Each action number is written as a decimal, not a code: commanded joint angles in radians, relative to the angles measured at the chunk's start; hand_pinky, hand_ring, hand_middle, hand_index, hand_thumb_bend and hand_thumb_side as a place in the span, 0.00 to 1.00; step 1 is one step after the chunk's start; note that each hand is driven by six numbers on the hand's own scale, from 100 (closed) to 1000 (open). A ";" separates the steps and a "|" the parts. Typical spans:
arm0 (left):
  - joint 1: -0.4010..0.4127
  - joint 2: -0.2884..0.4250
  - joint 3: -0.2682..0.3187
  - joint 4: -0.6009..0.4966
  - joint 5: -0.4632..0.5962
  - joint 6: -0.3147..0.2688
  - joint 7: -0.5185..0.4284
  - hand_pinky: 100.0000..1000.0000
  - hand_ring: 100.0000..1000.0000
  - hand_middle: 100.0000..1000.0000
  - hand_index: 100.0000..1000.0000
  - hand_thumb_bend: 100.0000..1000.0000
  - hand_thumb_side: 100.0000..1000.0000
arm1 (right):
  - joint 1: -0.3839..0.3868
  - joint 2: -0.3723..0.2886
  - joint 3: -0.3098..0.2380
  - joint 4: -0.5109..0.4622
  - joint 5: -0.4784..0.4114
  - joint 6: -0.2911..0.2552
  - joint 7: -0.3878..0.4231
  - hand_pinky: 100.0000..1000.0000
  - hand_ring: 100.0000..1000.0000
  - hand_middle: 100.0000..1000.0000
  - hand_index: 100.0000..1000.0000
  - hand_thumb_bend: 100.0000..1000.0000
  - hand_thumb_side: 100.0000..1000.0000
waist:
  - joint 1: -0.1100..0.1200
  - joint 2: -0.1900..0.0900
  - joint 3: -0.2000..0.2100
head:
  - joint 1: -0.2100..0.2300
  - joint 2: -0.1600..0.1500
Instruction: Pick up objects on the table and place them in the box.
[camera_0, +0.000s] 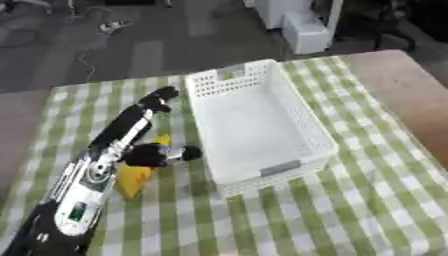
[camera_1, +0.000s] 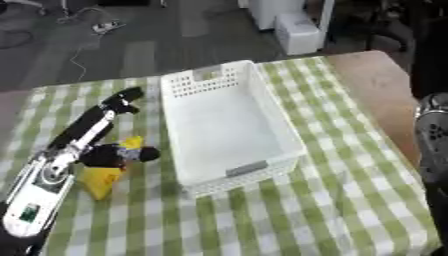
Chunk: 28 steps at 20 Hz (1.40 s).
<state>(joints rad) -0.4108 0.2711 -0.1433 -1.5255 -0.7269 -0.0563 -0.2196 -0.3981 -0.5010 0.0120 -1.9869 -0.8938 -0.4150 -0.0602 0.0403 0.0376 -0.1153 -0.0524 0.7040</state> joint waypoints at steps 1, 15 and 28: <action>-0.021 0.000 0.023 -0.010 -0.036 0.014 -0.023 0.88 0.87 1.00 1.00 0.87 0.85 | -0.014 -0.019 -0.008 -0.013 0.000 -0.001 0.001 0.00 0.41 0.60 0.64 0.24 0.57 | -0.003 -0.011 0.002 | -0.002 0.004; -0.026 -0.025 0.097 0.012 -0.139 0.105 -0.099 0.91 0.94 1.00 1.00 0.87 0.79 | -0.009 -0.021 -0.008 -0.013 0.002 -0.002 0.003 0.00 0.41 0.60 0.64 0.24 0.57 | -0.004 -0.012 0.008 | -0.009 0.016; -0.019 -0.040 0.155 -0.003 -0.246 0.203 -0.342 0.87 0.94 1.00 1.00 0.81 0.74 | -0.005 -0.027 -0.005 -0.013 0.001 0.005 0.003 0.00 0.41 0.60 0.64 0.24 0.57 | 0.005 -0.023 0.010 | 0.000 0.019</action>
<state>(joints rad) -0.4213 0.2140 0.0008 -1.4971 -0.9613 0.1463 -0.5425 -0.3934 -0.5017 0.0124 -1.9869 -0.8938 -0.4119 -0.0573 0.0472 0.0276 -0.1074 -0.0536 0.7284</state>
